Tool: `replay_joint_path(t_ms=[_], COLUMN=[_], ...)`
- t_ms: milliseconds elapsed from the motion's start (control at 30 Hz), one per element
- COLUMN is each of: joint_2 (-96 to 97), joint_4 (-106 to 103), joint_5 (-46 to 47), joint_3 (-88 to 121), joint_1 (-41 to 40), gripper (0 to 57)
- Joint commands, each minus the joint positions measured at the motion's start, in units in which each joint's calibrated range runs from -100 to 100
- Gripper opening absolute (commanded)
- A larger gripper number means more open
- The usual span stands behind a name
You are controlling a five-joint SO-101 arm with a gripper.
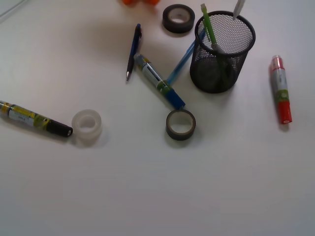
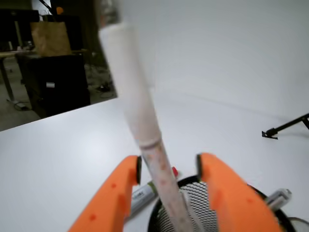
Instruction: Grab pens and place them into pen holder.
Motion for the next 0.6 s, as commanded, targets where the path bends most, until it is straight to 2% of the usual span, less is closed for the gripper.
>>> replay_joint_path(t_ms=[0,200,300,567], joint_2=[-1.3,-0.7,-0.6,0.9], joint_4=[-1.5,-0.7,7.5,68.0], joint_5=[0.5,6.4,10.2,12.1], joint_3=[-0.1,-5.8,-14.2,-52.5], joint_1=[0.1,1.8,3.9,14.5], gripper=[22.2,22.7,22.8,22.5])
